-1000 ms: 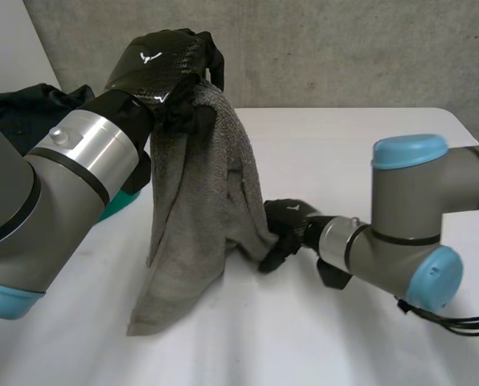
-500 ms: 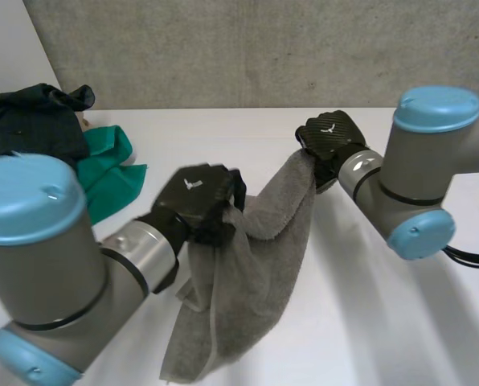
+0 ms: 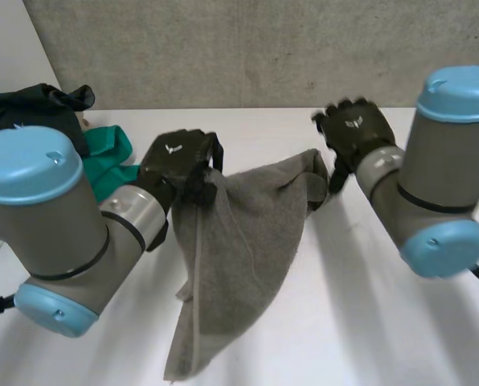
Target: Fold the laundry.
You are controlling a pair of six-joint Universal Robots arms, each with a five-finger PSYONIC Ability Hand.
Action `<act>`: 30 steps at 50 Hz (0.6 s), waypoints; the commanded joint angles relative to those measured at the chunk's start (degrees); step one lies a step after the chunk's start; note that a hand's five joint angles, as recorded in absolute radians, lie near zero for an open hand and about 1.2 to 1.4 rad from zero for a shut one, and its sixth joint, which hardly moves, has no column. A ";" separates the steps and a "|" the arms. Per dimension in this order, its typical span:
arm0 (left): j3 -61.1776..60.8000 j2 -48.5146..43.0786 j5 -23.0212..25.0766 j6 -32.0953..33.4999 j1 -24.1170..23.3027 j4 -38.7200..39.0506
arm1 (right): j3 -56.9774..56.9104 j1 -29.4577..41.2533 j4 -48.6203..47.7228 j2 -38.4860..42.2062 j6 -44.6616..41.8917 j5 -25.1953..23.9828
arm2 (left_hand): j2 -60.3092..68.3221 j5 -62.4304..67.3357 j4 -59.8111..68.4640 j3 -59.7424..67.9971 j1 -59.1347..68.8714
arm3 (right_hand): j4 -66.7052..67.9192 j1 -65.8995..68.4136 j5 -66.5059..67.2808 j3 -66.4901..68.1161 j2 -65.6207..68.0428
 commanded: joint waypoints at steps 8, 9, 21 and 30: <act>3.98 0.11 0.12 0.03 0.36 -0.09 | 23.14 1.66 1.48 -4.93 20.04 -14.00 | 11.76 15.32 11.31 11.84 16.09 | 6.36 5.81 5.69 6.48 6.59; 3.98 0.03 0.03 0.03 0.36 -0.09 | 23.67 2.27 -0.28 -4.84 21.00 -14.44 | 11.76 15.32 11.31 11.84 16.09 | 6.02 5.47 5.36 6.14 6.25; 4.42 0.55 -0.14 -0.06 0.80 -0.18 | 14.99 12.29 -11.46 10.35 26.64 -6.54 | 11.76 15.32 11.31 11.84 16.09 | 5.51 4.96 4.85 5.63 5.74; 4.42 2.49 -0.14 -0.06 1.06 -0.53 | 10.05 12.65 -11.55 13.97 26.38 -1.09 | 11.76 15.32 11.31 11.84 16.09 | 67.86 67.31 67.19 67.98 68.09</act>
